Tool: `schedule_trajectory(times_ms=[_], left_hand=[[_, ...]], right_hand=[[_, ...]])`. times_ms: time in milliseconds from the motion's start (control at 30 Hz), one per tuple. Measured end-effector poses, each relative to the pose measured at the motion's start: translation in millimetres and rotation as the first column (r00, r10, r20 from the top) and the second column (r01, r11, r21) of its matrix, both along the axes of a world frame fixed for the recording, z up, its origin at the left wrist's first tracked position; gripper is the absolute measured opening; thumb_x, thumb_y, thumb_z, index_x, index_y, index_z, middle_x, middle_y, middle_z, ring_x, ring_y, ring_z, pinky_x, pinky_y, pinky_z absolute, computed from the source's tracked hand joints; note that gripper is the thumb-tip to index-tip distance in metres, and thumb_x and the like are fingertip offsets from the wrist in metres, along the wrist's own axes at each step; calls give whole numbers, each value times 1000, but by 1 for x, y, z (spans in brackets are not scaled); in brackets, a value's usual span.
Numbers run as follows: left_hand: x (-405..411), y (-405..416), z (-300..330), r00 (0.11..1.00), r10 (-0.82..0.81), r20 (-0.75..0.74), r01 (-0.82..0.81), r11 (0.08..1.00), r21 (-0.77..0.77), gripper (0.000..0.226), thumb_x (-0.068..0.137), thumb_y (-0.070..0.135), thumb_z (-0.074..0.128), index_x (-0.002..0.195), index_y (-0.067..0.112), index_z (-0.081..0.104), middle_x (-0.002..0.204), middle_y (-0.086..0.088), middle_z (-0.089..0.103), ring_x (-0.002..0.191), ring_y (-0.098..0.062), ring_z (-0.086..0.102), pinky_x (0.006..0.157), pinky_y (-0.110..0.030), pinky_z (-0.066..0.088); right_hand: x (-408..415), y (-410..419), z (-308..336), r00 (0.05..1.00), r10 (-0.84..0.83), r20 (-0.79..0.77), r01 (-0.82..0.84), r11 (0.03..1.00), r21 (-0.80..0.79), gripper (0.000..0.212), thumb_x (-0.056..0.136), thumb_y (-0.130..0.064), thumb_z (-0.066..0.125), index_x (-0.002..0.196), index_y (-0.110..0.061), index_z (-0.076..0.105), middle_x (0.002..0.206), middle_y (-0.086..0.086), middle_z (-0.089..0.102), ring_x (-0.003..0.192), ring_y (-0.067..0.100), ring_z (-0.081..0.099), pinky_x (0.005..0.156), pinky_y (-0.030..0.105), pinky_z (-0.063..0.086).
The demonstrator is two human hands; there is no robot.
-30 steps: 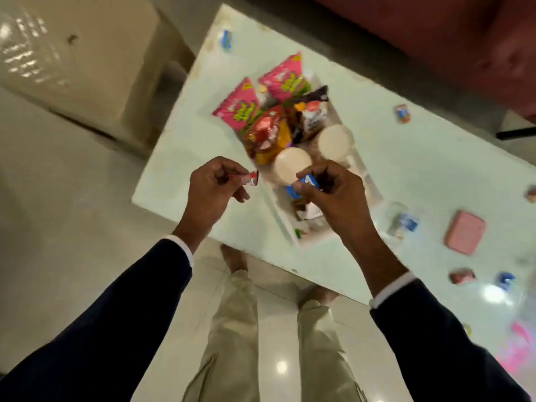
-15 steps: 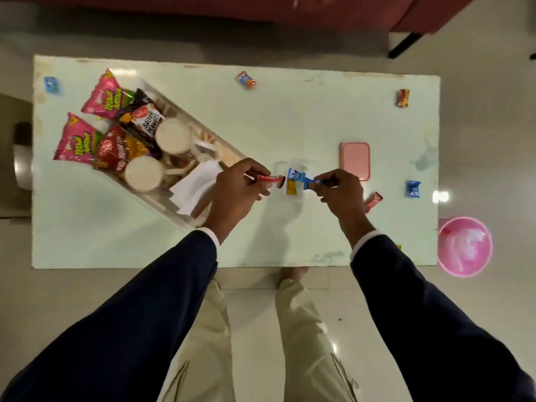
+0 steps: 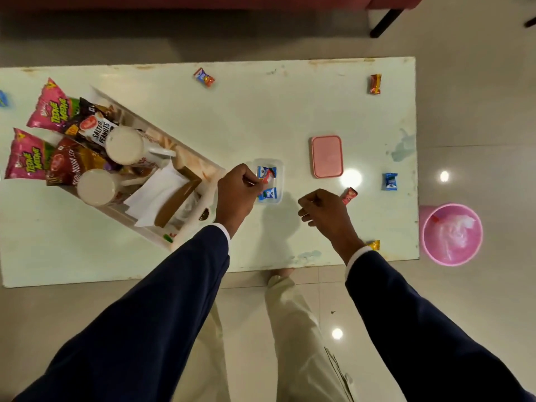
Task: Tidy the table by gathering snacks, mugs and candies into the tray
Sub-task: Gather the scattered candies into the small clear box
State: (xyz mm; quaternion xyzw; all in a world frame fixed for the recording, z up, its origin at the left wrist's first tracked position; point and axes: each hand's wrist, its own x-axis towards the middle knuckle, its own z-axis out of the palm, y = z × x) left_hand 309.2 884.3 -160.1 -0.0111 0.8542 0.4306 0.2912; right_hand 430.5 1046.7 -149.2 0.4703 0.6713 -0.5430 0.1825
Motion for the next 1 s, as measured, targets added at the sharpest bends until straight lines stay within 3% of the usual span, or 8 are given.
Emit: schedule_trajectory(times_ms=[100,233,300,433,600,733,900,1000], left_hand=[[0,6,-7,996,-40,-77,36,998,-48,30,78,29,86,89,11,65,93,-1,65,78,-8,62,65,-11,48],[1,-6,-9,981,-93,-168,79,993,-90,7,94,20,66,93,16,62,101,-8,62,79,1,55,66,0,40],[-3,-22,-5,976,-95,-195,81,993,-81,7,97,15,61,92,20,60,99,-6,64,80,0,57,69,-2,41],[-27,-60,12,981,-44,-188,44,999,-4,9,97,18,59,92,26,61,93,5,64,82,-12,65,66,-25,52],[-84,-123,49,930,-45,-365,61,998,30,9,95,12,58,95,19,62,92,9,61,84,-6,61,74,-16,47],[-136,-204,68,863,3,-505,-12,1000,-14,12,93,5,58,98,13,65,99,2,61,81,-2,53,77,-7,39],[-188,-329,64,812,202,-547,-254,967,-19,20,92,1,54,101,15,66,108,-2,56,81,1,56,76,-6,39],[-217,-397,43,819,260,-512,-347,934,-82,25,91,-3,54,106,14,65,114,-7,57,79,1,58,77,-7,42]], right_hand=[[-2,3,-2,1000,18,15,-18,1000,-9,7,91,-24,64,89,-18,67,73,-1,76,63,8,70,62,27,56],[-26,1,0,998,64,-17,-64,998,22,9,94,-25,62,92,-18,68,76,-4,76,61,2,69,58,19,51],[-45,-5,3,995,91,-47,-89,995,36,10,94,-23,62,93,-16,68,75,-5,75,59,0,68,58,18,50],[-90,-26,15,985,110,-130,-103,993,58,9,92,-16,60,89,-16,69,74,-3,74,59,3,68,55,20,51],[-163,-88,35,927,273,-259,-266,962,61,13,91,-12,58,94,-13,71,73,-3,73,61,5,67,57,12,48],[-229,-159,46,838,436,-329,-434,897,85,17,89,-2,56,96,-10,71,78,5,73,58,4,65,55,9,45],[-311,-247,53,721,576,-384,-548,814,193,22,88,-6,60,86,-26,68,76,-6,73,62,4,67,58,13,48],[-353,-296,49,677,634,-374,-593,771,232,17,87,-9,63,88,-24,69,82,-3,74,78,15,71,72,27,55]])
